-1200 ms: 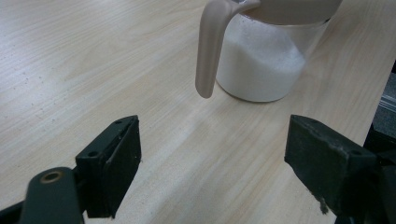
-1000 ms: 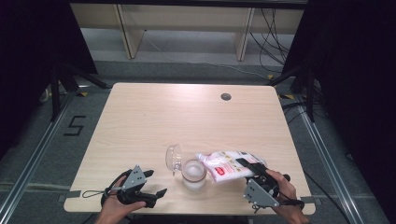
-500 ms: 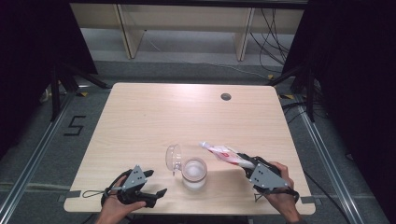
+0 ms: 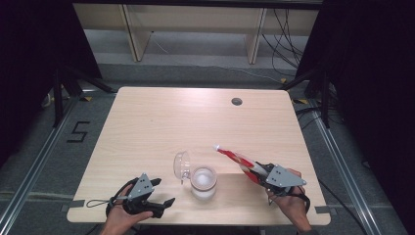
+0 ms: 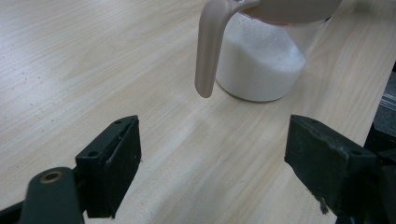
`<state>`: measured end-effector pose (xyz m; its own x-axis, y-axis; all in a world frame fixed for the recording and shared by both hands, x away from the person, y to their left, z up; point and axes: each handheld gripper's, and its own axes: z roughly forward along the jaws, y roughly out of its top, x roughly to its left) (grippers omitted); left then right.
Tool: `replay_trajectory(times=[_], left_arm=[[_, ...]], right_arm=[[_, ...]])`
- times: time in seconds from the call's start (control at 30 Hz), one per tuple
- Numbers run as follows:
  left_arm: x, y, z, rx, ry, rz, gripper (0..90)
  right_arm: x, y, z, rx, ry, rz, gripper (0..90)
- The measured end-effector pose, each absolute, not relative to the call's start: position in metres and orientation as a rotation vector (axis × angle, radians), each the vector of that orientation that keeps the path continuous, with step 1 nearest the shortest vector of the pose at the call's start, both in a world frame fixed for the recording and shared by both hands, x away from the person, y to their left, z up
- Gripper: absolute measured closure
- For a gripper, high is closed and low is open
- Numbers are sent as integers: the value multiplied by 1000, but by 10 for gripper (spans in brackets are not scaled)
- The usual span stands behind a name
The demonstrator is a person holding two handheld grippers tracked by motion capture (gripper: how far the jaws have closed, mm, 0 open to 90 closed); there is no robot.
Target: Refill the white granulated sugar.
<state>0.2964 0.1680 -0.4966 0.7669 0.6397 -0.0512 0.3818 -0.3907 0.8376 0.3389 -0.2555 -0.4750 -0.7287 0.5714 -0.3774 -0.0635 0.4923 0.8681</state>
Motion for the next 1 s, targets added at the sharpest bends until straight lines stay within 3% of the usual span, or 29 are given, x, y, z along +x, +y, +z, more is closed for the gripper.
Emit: replay_trajectory(times=[1.0], left_arm=[[296,168,-497,2000,779,358,184]], right_arm=[[322,-286,-475,768,2036,1311,746]])
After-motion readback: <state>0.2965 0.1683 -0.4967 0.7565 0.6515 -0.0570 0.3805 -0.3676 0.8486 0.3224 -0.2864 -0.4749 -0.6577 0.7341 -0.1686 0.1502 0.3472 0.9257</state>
